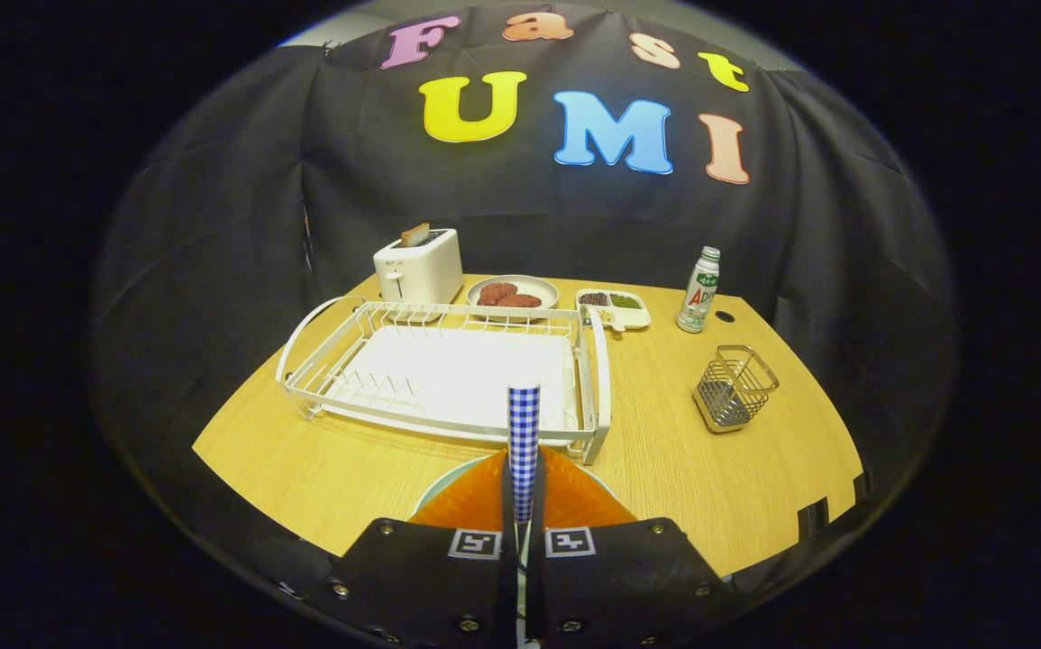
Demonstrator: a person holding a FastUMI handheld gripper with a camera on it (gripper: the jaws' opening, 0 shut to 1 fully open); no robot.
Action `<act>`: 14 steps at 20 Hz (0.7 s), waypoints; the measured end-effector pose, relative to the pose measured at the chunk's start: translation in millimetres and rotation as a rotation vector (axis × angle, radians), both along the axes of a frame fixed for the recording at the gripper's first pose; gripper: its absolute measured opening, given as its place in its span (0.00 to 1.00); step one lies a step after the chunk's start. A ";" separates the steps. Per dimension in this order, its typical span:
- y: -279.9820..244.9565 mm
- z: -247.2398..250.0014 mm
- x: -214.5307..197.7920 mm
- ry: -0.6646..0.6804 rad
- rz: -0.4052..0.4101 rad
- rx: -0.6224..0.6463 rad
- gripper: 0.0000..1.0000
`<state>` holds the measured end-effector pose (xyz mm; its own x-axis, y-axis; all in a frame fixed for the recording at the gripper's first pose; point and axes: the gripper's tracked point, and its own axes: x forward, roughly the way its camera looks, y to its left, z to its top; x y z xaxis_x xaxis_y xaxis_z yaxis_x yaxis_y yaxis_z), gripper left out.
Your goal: Take the plate from the dish rack, then take the spoon from the basket and place it into the plate.
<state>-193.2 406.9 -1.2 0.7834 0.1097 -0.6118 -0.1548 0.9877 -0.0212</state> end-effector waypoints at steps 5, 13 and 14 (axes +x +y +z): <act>-2.5 -19.0 -10.6 0.051 -0.002 0.000 0.04; -6.2 -30.1 -13.4 0.085 -0.006 0.018 0.12; -6.2 -30.0 -13.6 0.087 -0.007 0.019 0.12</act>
